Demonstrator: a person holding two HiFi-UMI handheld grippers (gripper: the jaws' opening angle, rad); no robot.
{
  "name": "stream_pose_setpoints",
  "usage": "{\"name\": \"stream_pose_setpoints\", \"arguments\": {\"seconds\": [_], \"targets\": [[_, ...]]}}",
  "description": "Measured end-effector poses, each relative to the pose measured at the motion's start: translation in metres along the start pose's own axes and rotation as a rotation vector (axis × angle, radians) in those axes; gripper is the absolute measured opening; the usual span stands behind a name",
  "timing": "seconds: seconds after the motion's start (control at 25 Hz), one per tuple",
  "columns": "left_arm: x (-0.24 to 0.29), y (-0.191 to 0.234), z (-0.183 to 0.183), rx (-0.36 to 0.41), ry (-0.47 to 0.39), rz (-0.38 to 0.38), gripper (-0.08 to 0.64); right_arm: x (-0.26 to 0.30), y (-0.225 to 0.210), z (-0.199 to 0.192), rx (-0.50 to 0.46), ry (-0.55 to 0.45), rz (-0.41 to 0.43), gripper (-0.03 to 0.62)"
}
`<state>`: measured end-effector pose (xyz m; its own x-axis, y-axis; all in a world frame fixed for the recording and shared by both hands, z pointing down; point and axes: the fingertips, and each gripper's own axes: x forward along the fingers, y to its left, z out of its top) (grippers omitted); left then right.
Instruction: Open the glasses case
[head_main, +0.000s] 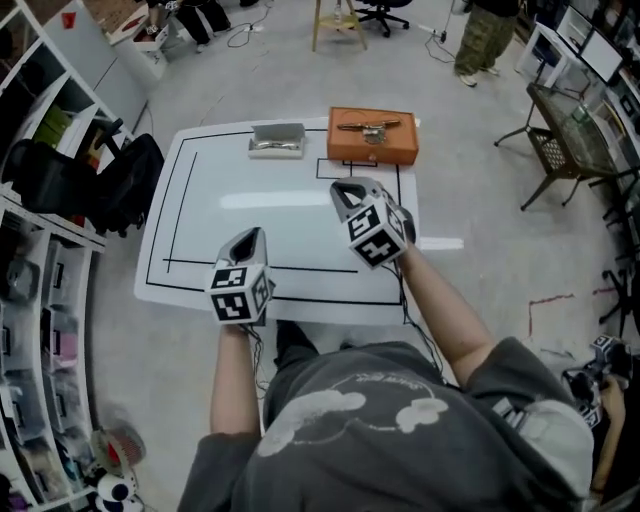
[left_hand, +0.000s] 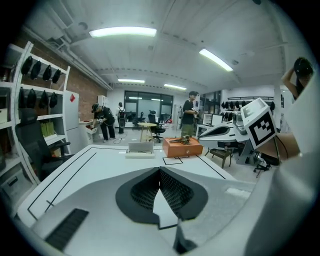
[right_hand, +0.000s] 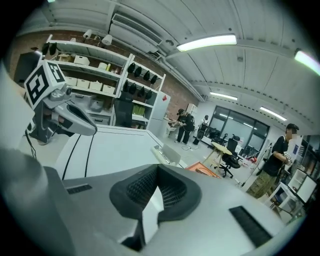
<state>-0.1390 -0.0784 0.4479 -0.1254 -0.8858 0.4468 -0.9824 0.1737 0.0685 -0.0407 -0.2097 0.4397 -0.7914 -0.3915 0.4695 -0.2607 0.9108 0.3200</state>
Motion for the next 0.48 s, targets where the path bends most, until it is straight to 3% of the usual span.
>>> {"name": "stream_pose_setpoints", "arguments": {"seconds": [0.48], "targets": [[-0.06,-0.003,-0.054,-0.097,0.013,0.115,0.003,-0.009,0.072,-0.019,-0.058,0.003,0.168,-0.002]]}}
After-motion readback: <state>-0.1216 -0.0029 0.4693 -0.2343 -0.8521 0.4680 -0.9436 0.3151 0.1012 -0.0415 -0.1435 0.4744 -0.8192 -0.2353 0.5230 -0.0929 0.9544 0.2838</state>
